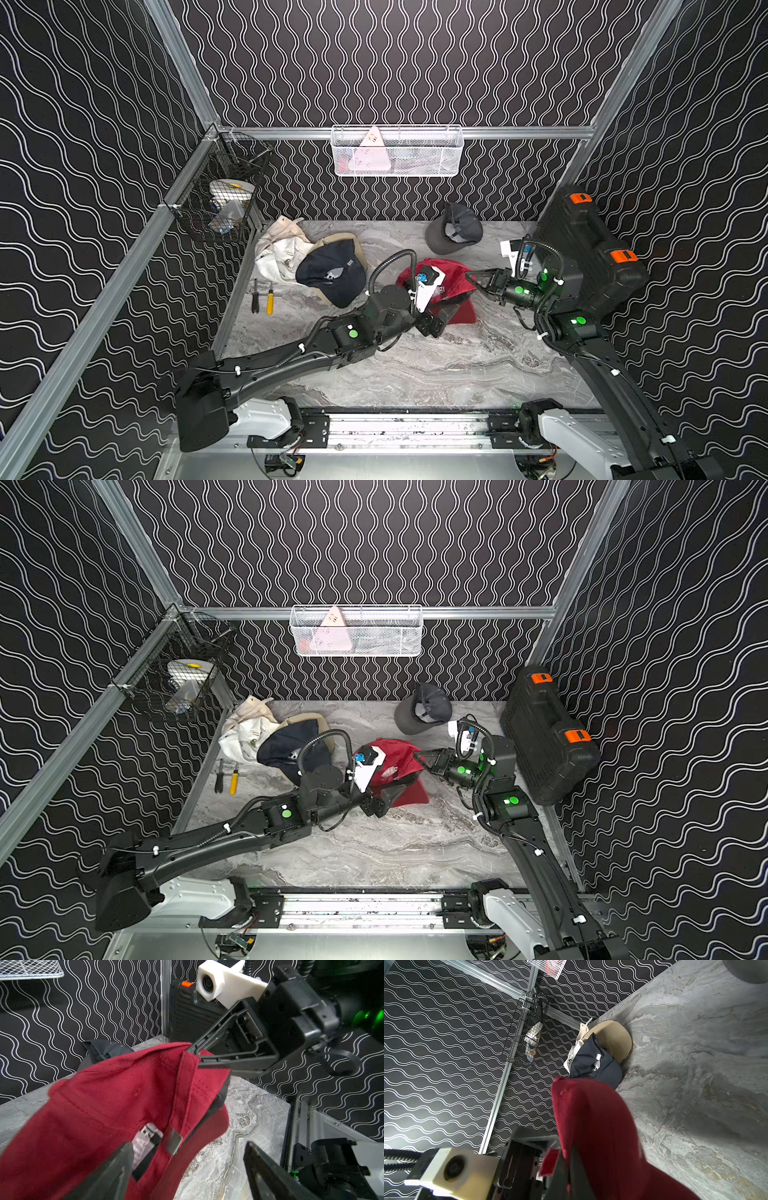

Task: Open the adjustable buckle of the baseball cap
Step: Pick up the baseball cap, then open the adjustable buckle on the baseball cap.

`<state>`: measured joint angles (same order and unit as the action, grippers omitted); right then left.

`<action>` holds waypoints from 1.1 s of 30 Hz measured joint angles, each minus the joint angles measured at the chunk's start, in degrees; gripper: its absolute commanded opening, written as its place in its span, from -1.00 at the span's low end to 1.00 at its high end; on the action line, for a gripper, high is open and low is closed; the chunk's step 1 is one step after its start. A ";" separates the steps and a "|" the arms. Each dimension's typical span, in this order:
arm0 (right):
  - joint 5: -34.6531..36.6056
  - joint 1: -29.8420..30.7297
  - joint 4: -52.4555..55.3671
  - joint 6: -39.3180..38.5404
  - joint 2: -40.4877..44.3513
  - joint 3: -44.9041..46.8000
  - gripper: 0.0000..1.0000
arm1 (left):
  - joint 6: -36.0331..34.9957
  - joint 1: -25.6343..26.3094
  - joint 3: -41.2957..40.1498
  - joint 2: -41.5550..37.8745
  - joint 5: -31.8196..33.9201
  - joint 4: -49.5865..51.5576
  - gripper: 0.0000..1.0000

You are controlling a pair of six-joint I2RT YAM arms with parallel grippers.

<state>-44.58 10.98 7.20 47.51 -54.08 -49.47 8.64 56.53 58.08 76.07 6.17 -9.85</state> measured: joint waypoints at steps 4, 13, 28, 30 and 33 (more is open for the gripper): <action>-0.31 0.72 -0.22 0.50 0.94 0.48 -1.00 | -0.46 0.00 0.50 1.27 1.31 -1.79 0.76; -0.28 2.29 -0.28 0.94 1.70 0.76 -1.00 | -1.05 0.00 1.99 2.97 2.62 -4.33 0.76; 0.50 4.52 -0.24 0.90 3.48 0.68 -1.00 | -1.27 0.02 1.44 2.29 6.43 -6.88 0.63; 0.48 4.61 -0.26 0.92 3.69 0.70 -1.00 | -1.27 0.00 1.07 1.86 7.17 -7.45 0.55; 0.52 4.66 -0.26 1.03 4.00 0.92 -1.00 | -1.29 0.00 0.92 1.79 7.74 -7.93 0.28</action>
<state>-44.05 15.64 6.94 48.53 -50.09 -48.56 7.35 56.53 59.00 77.87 13.91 -17.78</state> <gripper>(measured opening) 0.057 0.707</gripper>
